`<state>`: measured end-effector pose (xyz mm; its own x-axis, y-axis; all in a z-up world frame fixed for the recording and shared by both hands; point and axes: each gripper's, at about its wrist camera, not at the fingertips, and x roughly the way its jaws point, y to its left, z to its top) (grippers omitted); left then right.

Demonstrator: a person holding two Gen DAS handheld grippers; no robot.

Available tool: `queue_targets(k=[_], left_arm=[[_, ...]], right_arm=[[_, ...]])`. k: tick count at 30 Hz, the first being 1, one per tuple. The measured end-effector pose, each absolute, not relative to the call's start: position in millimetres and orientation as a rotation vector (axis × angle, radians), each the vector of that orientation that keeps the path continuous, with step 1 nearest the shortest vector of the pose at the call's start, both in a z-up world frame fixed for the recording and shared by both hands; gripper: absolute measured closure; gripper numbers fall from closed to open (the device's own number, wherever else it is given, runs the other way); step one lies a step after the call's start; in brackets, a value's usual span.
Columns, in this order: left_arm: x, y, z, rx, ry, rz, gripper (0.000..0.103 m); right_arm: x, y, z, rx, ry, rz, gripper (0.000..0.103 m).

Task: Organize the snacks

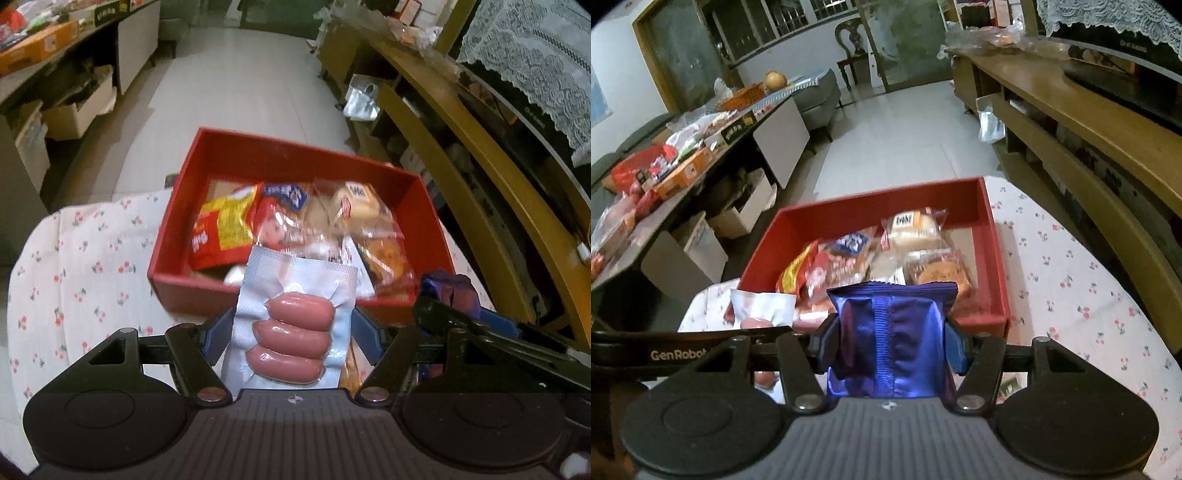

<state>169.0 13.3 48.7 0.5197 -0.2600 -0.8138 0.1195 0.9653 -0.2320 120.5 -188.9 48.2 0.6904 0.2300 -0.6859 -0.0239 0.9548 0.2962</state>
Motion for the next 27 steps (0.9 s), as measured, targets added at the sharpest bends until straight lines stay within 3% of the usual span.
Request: queue_targets(k=[27], left_arm=[[239, 10, 41, -0.178, 0.973, -0.133, 0.029]], right_arm=[[196, -186, 42, 0.291, 0.757, 0.146, 0.027]])
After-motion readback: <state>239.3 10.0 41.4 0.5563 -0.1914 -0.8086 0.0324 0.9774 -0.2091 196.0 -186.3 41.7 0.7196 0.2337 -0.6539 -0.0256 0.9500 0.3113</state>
